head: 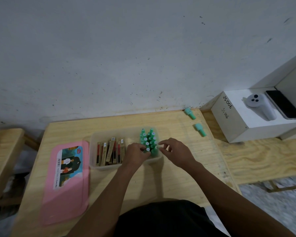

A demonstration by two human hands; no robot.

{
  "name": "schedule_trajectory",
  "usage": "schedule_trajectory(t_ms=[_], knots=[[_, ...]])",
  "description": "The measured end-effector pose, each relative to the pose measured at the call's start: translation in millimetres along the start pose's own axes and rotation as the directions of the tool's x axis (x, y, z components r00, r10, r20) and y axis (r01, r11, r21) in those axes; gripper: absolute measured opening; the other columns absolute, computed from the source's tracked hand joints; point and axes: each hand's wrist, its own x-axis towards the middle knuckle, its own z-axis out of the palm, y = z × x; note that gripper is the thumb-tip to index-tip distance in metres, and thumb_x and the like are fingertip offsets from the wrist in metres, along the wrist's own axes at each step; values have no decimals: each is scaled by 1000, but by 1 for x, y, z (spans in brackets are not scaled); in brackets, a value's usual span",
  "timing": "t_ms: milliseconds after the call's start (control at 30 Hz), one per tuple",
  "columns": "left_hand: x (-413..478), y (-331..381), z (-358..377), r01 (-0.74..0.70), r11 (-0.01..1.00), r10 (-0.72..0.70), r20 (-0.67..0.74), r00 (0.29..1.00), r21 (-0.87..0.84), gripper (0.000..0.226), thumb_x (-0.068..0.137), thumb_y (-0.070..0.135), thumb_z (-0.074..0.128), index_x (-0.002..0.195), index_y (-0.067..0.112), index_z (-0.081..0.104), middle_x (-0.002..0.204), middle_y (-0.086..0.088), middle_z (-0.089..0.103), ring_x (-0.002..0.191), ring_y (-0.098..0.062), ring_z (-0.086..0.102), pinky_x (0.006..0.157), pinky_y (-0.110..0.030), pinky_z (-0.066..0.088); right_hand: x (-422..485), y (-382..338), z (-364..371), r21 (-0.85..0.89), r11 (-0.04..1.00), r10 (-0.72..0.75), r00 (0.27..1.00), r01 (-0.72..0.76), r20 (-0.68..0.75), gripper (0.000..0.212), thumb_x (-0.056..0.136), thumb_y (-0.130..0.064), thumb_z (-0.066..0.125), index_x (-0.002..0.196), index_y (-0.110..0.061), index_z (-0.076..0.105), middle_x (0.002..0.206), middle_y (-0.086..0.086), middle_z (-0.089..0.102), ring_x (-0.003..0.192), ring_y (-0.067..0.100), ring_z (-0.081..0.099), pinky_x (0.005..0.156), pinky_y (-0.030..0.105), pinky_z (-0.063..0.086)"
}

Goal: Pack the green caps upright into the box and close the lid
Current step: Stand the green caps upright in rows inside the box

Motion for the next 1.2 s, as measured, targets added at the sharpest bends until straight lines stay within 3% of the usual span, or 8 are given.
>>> schedule_trajectory(t_ms=[133, 367, 533, 700, 800, 900, 1067, 1200], knots=[[3, 4, -8, -15, 1000, 16, -34, 999, 22, 41, 71, 30, 81, 105, 7, 72, 100, -8, 73, 84, -15, 66, 75, -26, 52, -6, 27, -18, 42, 995, 95, 993, -92, -74, 21, 91, -37, 63, 110, -33, 68, 88, -15, 59, 73, 2, 58, 69, 26, 51], [9, 35, -8, -176, 984, 175, -142, 974, 3, 33, 72, 37, 79, 97, 15, 74, 87, 1, 69, 68, -8, 59, 60, -13, 43, -13, 88, -58, -30, 964, 259, 959, -264, -119, 21, 93, -39, 59, 111, -33, 68, 94, -13, 62, 76, 2, 58, 63, 24, 44], [26, 69, 20, -296, 954, 289, -111, 951, -46, 19, 78, 37, 73, 88, 21, 73, 79, 7, 66, 66, -10, 61, 65, -32, 55, -7, 124, -80, 3, 922, 384, 916, -386, -119, 28, 91, -40, 61, 116, -28, 67, 106, -4, 68, 88, 13, 61, 71, 31, 51], [61, 109, 55, -364, 931, 364, -23, 931, 5, 19, 83, 35, 66, 97, 23, 70, 84, 5, 64, 69, -12, 57, 66, -33, 53, 8, 148, -86, 32, 866, 499, 867, -498, -16, 43, 90, -45, 61, 129, -27, 57, 122, 0, 62, 101, 18, 59, 81, 37, 55], [93, 128, 76, -361, 928, 352, 92, 931, 95, 27, 84, 35, 63, 109, 23, 65, 97, 2, 62, 80, -17, 59, 71, -32, 52, 23, 154, -86, 43, 838, 543, 839, -543, 12, 50, 90, -44, 61, 137, -29, 49, 131, 2, 57, 107, 19, 57, 80, 37, 56], [131, 138, 95, -361, 903, 315, 213, 925, 232, 39, 86, 36, 60, 123, 23, 56, 120, -2, 57, 104, -21, 59, 83, -37, 52, 41, 160, -84, 66, 810, 581, 813, -583, 41, 55, 87, -45, 62, 139, -33, 45, 138, 2, 52, 114, 22, 56, 84, 43, 56], [189, 151, 121, -392, 793, 234, 361, 903, 467, 54, 88, 33, 58, 138, 23, 41, 143, -4, 38, 126, -27, 45, 94, -42, 48, 66, 170, -79, 3, 848, 529, 847, -530, 53, 58, 83, -41, 70, 134, -27, 47, 129, 1, 55, 110, 20, 56, 79, 34, 51], [217, 155, 142, -449, 717, 242, 414, 877, 534, 58, 88, 25, 59, 141, 21, 37, 151, -5, 30, 135, -27, 36, 105, -42, 40, 81, 183, -82, 18, 869, 491, 865, -495, 103, 43, 84, -34, 70, 121, -27, 50, 119, -2, 62, 101, 18, 61, 80, 40, 57]])
